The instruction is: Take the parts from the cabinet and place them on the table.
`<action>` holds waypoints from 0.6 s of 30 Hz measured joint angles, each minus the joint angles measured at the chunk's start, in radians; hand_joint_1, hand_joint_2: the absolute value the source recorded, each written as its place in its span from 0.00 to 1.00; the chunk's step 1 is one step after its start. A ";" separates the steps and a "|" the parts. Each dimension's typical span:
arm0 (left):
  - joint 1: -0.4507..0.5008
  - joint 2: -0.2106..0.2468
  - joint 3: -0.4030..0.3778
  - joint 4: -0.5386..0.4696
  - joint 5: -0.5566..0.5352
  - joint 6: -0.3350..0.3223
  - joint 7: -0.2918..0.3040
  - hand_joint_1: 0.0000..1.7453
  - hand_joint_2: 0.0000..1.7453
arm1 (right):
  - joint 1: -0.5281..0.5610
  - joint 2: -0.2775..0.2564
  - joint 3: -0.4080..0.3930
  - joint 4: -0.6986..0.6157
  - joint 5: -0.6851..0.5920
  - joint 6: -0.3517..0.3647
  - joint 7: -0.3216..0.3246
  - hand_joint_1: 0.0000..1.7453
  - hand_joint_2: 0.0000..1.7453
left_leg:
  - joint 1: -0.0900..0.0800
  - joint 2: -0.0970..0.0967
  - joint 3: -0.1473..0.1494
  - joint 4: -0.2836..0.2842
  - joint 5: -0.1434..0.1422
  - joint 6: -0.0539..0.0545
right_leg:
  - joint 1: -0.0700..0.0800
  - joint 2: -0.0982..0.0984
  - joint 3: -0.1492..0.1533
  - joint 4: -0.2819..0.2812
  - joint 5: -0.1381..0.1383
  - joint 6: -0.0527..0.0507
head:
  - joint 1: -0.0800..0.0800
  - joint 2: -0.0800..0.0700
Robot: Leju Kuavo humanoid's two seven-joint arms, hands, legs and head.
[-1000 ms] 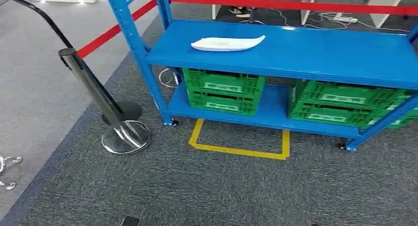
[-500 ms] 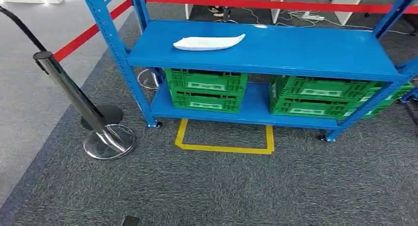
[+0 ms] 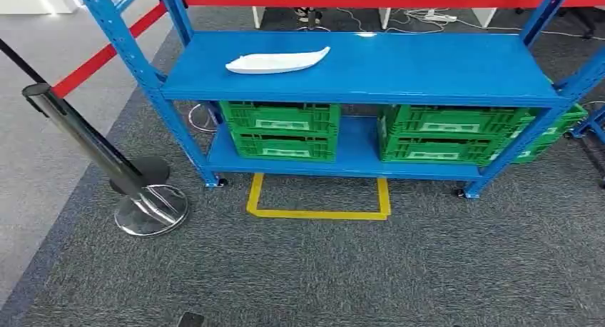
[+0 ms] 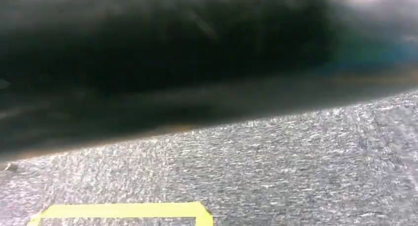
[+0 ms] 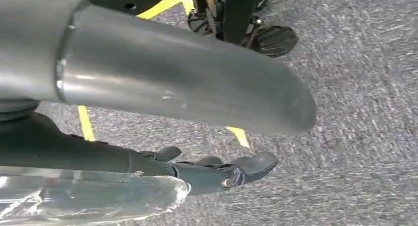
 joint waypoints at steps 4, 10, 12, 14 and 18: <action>0.004 0.000 0.000 0.000 0.000 0.000 0.000 0.00 0.00 | 0.001 0.000 0.000 0.000 0.000 0.000 0.000 0.00 0.00 | 0.001 0.000 -0.155 0.276 -0.096 -0.004 | 0.007 0.001 0.015 0.000 -0.016 -0.014 | -0.003 0.000; 0.005 0.000 0.000 0.000 -0.001 -0.001 0.000 0.00 0.00 | 0.002 0.003 0.000 0.001 0.000 0.002 0.000 0.00 0.00 | -0.014 -0.002 -0.057 0.005 0.081 0.041 | 0.020 0.010 0.054 0.002 -0.063 0.001 | 0.004 0.000; 0.004 0.001 0.000 0.000 -0.002 -0.001 0.000 0.00 0.00 | 0.001 0.003 0.000 0.001 0.001 0.002 0.000 0.00 0.00 | -0.019 -0.003 -0.049 -0.021 0.060 0.045 | 0.012 0.006 0.068 0.007 -0.056 0.013 | 0.008 0.000; 0.007 0.000 0.000 0.000 -0.002 0.000 0.000 0.00 0.00 | 0.002 0.003 0.000 0.001 0.002 0.003 0.001 0.00 0.00 | -0.009 -0.006 -0.019 -0.036 0.059 0.052 | 0.010 0.006 0.062 0.013 -0.067 0.023 | 0.003 0.000; 0.003 -0.001 0.000 0.000 -0.006 0.000 0.000 0.00 0.00 | -0.003 0.003 0.000 0.002 0.003 0.003 0.001 0.00 0.00 | -0.007 -0.003 0.005 -0.038 0.036 0.060 | 0.001 0.006 -0.092 0.265 -0.148 0.044 | 0.014 0.000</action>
